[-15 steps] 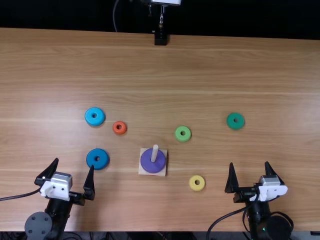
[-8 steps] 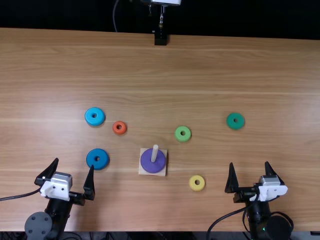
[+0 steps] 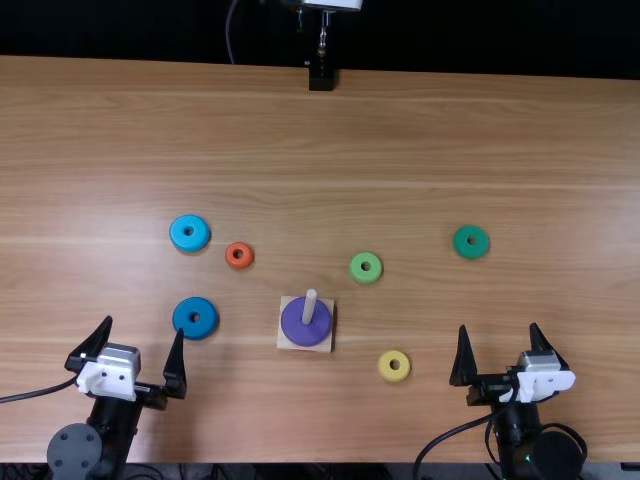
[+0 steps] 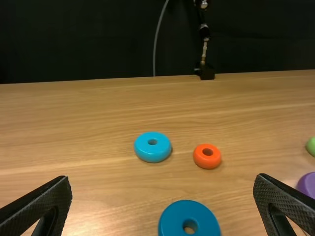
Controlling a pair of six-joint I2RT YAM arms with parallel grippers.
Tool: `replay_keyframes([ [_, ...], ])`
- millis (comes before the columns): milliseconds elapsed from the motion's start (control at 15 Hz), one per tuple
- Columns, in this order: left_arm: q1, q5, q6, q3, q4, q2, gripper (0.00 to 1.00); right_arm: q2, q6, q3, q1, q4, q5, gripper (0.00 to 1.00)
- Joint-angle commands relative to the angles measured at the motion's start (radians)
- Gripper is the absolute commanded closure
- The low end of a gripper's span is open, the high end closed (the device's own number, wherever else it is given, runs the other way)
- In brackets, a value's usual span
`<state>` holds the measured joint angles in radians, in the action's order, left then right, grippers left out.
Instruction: Build the Hanoi tower: stack the rings onto the peg from bottom to top in this color order: purple, dark blue, light blue, dark green, light green, yellow, orange.
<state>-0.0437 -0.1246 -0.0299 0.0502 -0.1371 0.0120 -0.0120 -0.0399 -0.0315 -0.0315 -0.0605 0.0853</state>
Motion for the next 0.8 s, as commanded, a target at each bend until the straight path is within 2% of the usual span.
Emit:
replay_keyframes([
  [0,0.008,-0.026,0.006,-0.041,-0.023,-0.006,0.0,0.012,-0.001,0.013,-0.008,0.002,0.001,0.0],
  [200,0.004,-0.028,0.004,0.188,-0.03,0.166,0.0,0.012,-0.001,0.013,-0.008,0.002,0.001,0.0],
  [267,0.008,-0.041,-0.005,0.263,-0.052,0.227,0.0,0.012,-0.001,0.013,-0.008,0.002,0.001,0.0],
  [533,0.039,-0.172,-0.007,0.484,-0.183,0.499,0.0,0.012,-0.001,0.013,-0.008,0.002,0.001,0.0],
  [600,0.042,-0.183,-0.009,0.536,-0.214,0.562,0.0,0.012,-0.001,0.013,-0.008,0.002,0.001,0.0],
  [733,0.033,-0.166,0.004,0.651,-0.347,0.726,0.0,0.012,-0.001,0.013,-0.008,0.002,0.001,0.0],
])
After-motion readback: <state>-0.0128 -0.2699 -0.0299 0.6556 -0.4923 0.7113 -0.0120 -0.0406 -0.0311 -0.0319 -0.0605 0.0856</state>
